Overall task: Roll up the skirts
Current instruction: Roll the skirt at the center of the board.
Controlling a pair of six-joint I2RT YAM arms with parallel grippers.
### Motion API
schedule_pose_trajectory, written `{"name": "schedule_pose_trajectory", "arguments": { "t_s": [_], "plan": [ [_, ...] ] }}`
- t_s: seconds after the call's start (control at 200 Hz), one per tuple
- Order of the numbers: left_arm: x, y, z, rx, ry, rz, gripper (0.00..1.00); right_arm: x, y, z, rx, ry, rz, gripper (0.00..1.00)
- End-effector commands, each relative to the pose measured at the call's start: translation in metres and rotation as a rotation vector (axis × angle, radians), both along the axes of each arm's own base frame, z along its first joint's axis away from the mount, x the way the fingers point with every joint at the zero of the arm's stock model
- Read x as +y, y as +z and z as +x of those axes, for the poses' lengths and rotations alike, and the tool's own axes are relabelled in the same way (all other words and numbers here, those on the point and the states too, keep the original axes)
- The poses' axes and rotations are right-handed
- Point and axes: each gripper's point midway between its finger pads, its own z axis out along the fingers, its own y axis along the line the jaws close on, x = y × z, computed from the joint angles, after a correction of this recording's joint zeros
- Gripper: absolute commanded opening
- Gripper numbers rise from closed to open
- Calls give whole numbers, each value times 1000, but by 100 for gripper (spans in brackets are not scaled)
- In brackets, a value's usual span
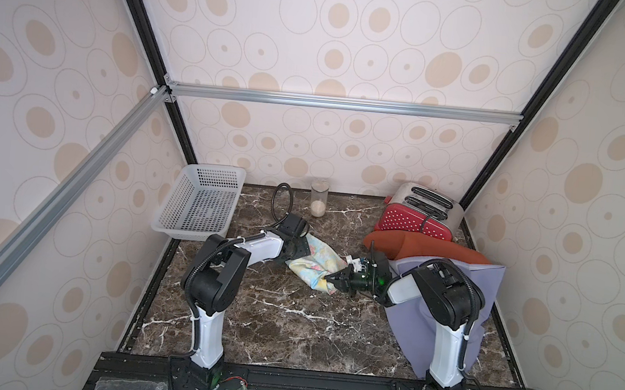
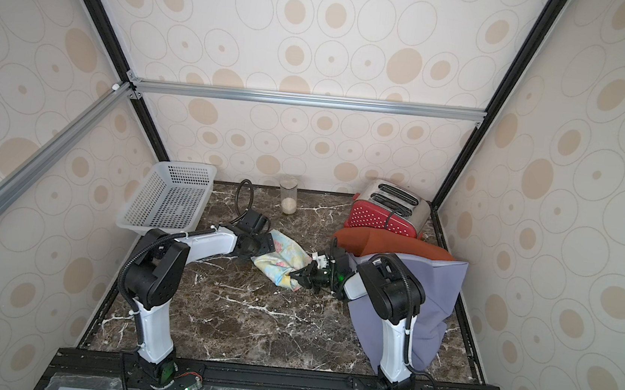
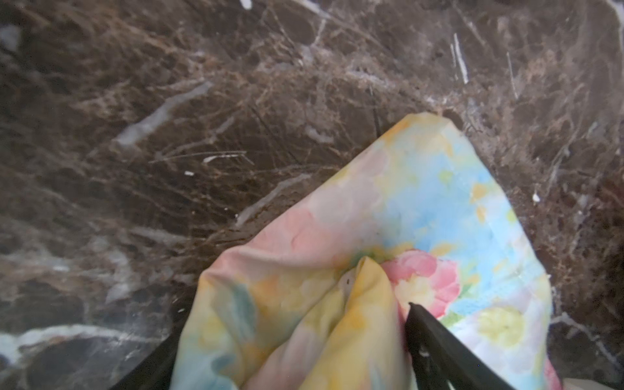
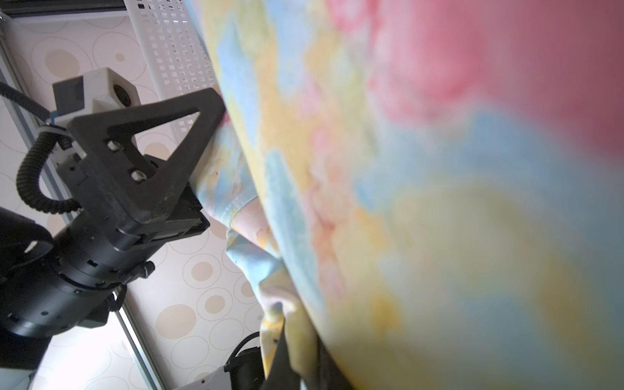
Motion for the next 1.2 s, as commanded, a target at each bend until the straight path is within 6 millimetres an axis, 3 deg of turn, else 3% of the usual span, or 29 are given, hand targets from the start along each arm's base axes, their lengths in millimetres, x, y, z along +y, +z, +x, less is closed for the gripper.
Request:
{"name": "schedule_pose_trajectory", "arguments": {
  "t_s": [0.0, 0.195, 0.306, 0.391, 0.506, 0.757, 1.033, 1.133, 1.193],
  "plan": [
    [3, -22, -14, 81, 18, 5, 66, -5, -13, -13, -55, 45, -113, 0],
    [31, -25, -26, 139, 55, 138, 12, 6, 32, -24, -378, 147, -153, 0],
    [52, -19, -33, 220, 14, 297, 0, 7, 58, -35, -523, 204, -161, 0],
    [60, -18, -40, 316, -69, 395, 0, 2, 68, -38, -576, 215, -193, 0],
    [67, -16, -50, 443, -187, 488, 0, -5, 65, -33, -547, 195, -250, 0],
    [91, 9, -56, 530, -266, 656, 0, -34, 11, -20, -218, 64, -370, 0],
    [92, -1, -49, 621, -336, 724, 0, -54, -38, -32, 57, 20, -462, 0],
    [94, -1, -43, 628, -340, 755, 1, -61, -47, -34, 99, 9, -496, 0],
    [93, 3, -39, 614, -328, 749, 6, -68, -50, -34, 115, -20, -505, 0]
  ]
}}
